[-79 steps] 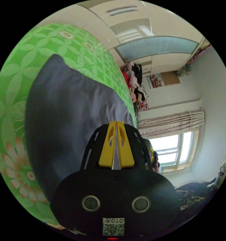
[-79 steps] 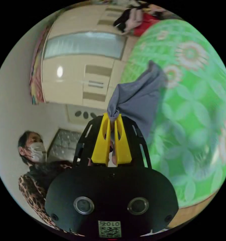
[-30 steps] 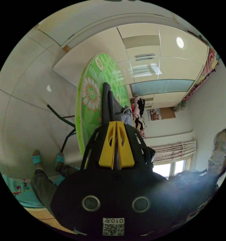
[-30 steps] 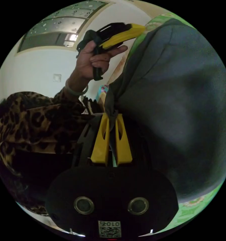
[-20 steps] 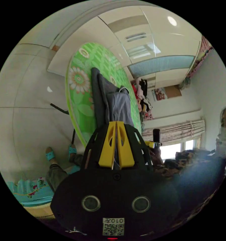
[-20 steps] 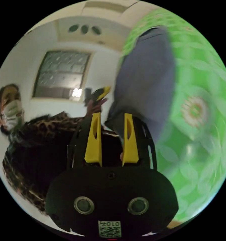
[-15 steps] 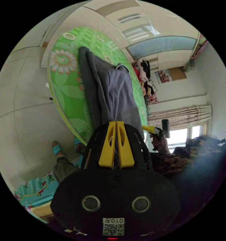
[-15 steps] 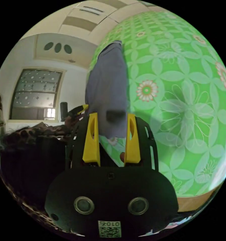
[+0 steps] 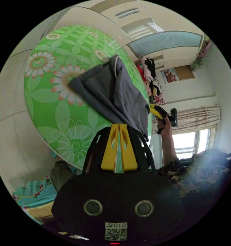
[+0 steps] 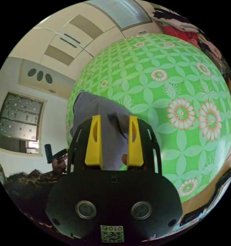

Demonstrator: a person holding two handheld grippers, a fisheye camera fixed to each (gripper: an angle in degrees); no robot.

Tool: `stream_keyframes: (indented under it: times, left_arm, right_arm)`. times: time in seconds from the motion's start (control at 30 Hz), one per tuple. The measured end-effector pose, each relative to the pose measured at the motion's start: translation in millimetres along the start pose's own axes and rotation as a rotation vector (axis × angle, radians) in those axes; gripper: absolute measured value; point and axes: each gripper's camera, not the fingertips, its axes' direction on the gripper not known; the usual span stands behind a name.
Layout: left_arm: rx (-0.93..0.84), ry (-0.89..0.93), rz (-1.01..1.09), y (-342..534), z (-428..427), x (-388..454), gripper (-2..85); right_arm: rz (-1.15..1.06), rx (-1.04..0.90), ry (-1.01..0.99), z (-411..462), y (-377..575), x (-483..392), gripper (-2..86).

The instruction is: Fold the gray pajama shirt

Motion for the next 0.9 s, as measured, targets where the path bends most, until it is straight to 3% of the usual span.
stream_keyframes:
  times: [0.13, 0.3, 0.47, 0.7, 0.83, 0.9]
  left_arm:
    - [0.042, 0.026, -0.075, -8.7, -9.3, -6.6, 2.4]
    - [0.051, -0.006, 0.089, -75.2, -37.5, 5.3, 7.1]
    - [-0.080, -0.130, 0.266, -151.6, -20.9, 36.1, 10.7]
    - [-0.225, -0.322, 0.415, -226.8, 28.1, 73.6, 17.7]
    - [-0.268, -0.359, 0.481, -248.9, 37.0, 90.5, 20.0]
    - [-0.325, -0.295, 0.507, -257.4, 44.4, 98.0, 20.8]
  right_arm:
    - [0.071, 0.012, -0.262, -28.1, 57.6, 52.4, 15.5]
    - [0.174, 0.032, -0.511, -58.2, 118.5, 118.4, 15.9]
    - [0.330, 0.126, -0.560, -93.0, 192.3, 165.9, 16.7]
    - [0.246, -0.018, -0.574, -71.9, 213.9, 134.9, 16.1]
    - [0.199, -0.028, -0.588, -69.1, 209.4, 124.7, 15.5]
    - [0.184, -0.048, -0.587, -70.9, 205.5, 124.6, 15.2]
